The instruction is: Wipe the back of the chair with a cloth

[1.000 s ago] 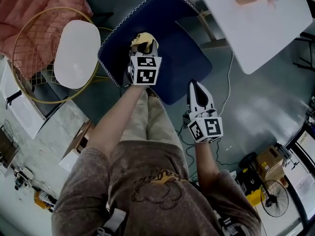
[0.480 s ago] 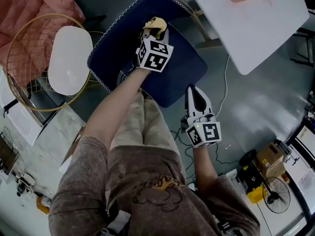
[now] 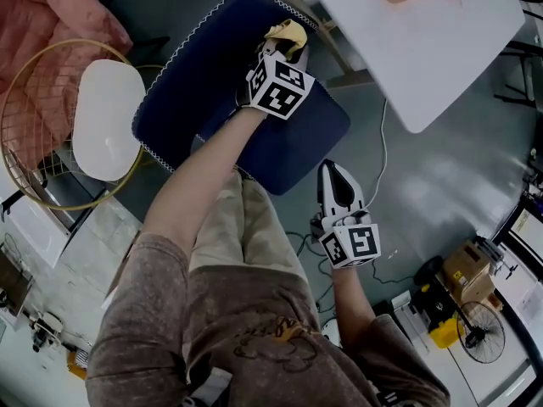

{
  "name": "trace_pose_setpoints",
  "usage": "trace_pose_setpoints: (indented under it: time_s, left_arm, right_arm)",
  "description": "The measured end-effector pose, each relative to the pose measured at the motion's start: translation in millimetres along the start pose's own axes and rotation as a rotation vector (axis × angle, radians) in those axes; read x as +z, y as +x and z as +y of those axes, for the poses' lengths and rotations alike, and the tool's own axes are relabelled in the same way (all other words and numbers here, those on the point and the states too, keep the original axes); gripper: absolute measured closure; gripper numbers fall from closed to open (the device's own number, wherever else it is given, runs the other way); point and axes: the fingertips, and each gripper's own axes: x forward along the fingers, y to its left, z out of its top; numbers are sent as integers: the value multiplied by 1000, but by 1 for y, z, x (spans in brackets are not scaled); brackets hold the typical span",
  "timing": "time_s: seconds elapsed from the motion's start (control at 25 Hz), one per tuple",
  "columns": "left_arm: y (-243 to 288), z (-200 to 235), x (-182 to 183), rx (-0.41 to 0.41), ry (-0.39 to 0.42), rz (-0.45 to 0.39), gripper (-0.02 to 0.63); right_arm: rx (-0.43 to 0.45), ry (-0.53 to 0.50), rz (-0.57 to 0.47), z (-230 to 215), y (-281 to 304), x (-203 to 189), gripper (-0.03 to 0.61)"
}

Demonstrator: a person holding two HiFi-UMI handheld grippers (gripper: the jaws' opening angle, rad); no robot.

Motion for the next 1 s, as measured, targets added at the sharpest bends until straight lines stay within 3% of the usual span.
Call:
trace_pose_setpoints:
  time_s: [0.4, 0.64, 1.0]
  left_arm:
    - [-8, -35, -2, -65, 4, -71, 561]
    - [-45, -28, -44, -2, -44, -77, 561]
    - [-111, -24, -140, 91, -141, -13, 561]
  right_arm:
    - [-3, -2, 3, -3, 1, -6, 552]
    - [27, -16, 19, 3, 10, -17, 552]
    - [69, -31, 11, 19, 24, -20, 552]
